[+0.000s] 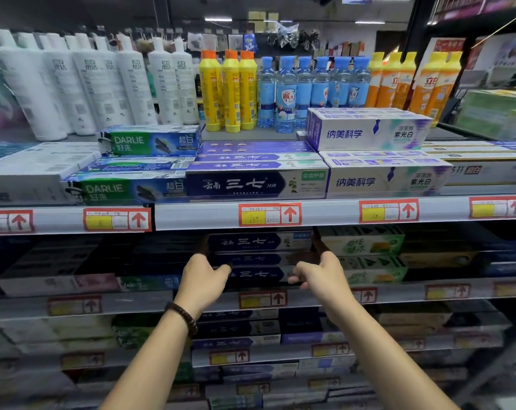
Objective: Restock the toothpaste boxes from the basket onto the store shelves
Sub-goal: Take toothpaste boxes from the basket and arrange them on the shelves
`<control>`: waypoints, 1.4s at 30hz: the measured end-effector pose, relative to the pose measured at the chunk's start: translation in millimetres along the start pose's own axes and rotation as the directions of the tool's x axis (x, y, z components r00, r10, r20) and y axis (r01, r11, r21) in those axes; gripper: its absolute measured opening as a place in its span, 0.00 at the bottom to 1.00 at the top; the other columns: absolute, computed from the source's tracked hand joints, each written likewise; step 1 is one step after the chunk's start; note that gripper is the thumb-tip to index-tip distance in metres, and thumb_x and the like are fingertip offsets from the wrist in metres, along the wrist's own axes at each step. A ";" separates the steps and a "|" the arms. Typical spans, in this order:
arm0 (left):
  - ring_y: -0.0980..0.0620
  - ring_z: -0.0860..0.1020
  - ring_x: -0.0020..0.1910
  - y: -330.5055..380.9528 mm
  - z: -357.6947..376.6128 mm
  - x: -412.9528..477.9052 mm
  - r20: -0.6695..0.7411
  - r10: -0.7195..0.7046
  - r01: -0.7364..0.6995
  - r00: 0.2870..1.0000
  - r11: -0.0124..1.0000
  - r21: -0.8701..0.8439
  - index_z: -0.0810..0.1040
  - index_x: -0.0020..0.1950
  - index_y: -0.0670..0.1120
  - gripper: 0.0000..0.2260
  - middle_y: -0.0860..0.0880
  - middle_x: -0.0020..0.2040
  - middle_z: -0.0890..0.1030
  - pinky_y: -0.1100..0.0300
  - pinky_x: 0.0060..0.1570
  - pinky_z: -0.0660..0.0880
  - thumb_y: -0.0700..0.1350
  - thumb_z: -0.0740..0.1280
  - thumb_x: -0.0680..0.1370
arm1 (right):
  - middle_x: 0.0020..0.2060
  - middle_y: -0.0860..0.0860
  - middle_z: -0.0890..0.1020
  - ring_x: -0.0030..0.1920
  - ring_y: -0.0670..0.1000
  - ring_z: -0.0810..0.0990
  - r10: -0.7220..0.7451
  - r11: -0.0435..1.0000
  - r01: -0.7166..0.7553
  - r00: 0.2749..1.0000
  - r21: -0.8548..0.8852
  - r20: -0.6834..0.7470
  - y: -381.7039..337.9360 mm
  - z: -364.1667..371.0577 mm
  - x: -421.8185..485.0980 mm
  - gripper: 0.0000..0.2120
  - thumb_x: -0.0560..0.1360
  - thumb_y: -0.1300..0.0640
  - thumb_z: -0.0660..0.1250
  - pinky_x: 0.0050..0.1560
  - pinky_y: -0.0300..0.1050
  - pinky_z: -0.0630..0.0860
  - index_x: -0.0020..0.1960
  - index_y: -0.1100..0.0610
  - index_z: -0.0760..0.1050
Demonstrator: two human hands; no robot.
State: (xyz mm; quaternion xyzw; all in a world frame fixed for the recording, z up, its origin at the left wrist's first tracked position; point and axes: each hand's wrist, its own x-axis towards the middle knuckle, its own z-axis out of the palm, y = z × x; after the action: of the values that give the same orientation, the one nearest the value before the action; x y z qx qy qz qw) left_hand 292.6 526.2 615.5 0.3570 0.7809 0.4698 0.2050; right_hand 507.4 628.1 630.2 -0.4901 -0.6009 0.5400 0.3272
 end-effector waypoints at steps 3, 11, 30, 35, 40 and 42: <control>0.57 0.68 0.21 1.6 -0.9 -3.6 -0.034 0.029 -0.029 0.999 0.999 0.019 0.69 0.76 0.38 0.27 0.54 0.23 0.68 0.64 0.23 0.67 0.41 0.71 0.79 | 0.53 0.60 0.84 0.45 0.49 0.89 0.003 0.998 -0.002 1.000 -0.065 0.015 3.4 0.4 -4.4 0.23 0.77 0.60 0.69 0.60 0.64 0.82 0.69 0.61 0.68; 0.51 0.79 0.47 2.0 -6.1 -13.8 -0.133 0.059 -0.063 0.989 0.998 -0.029 0.68 0.77 0.42 0.27 0.50 0.52 0.80 0.55 0.51 0.75 0.44 0.72 0.80 | 0.66 0.53 0.79 0.43 0.47 0.89 -0.093 0.993 0.091 0.996 -0.071 -0.016 22.2 0.6 -18.3 0.33 0.80 0.60 0.69 0.53 0.53 0.83 0.82 0.59 0.62; 0.58 0.83 0.49 -74.4 -16.0 -89.9 -0.100 0.041 -0.067 0.994 0.961 -0.268 0.76 0.62 0.57 0.15 0.56 0.55 0.83 0.54 0.53 0.82 0.39 0.70 0.82 | 0.46 0.57 0.87 0.37 0.52 0.85 -0.063 0.994 0.059 0.997 0.087 0.046 60.9 31.7 -64.5 0.10 0.81 0.64 0.70 0.37 0.36 0.77 0.60 0.55 0.82; 0.57 0.84 0.48 -96.6 -24.0 -107.6 -0.030 0.005 -0.012 1.000 0.967 -0.254 0.77 0.61 0.57 0.14 0.55 0.54 0.83 0.57 0.51 0.82 0.39 0.71 0.81 | 0.47 0.57 0.88 0.38 0.51 0.86 -0.051 0.996 0.045 0.996 0.082 0.075 72.5 49.3 -89.0 0.10 0.81 0.65 0.69 0.37 0.35 0.77 0.58 0.54 0.82; 0.56 0.84 0.48 -117.8 -34.4 -134.5 -0.013 -0.054 0.049 0.998 0.967 -0.251 0.77 0.61 0.57 0.14 0.54 0.53 0.84 0.56 0.50 0.82 0.40 0.71 0.81 | 0.45 0.58 0.86 0.39 0.49 0.85 -0.028 0.998 0.020 0.991 0.064 0.134 85.0 59.2 -115.0 0.08 0.81 0.64 0.70 0.37 0.35 0.77 0.58 0.54 0.82; 0.56 0.84 0.49 -126.9 -38.6 -148.7 -0.016 -0.081 0.075 0.997 0.965 -0.253 0.77 0.61 0.56 0.13 0.54 0.53 0.84 0.56 0.49 0.82 0.40 0.71 0.81 | 0.45 0.57 0.87 0.40 0.50 0.85 -0.026 0.999 0.019 0.985 0.042 0.171 91.9 61.2 -122.9 0.09 0.81 0.64 0.70 0.39 0.37 0.79 0.57 0.53 0.82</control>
State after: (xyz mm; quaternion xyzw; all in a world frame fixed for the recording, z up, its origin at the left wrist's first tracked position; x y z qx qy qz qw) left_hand 319.2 353.5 519.9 0.2909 0.7309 0.5615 0.2569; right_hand 510.1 486.4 545.4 -0.4284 -0.6216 0.5883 0.2900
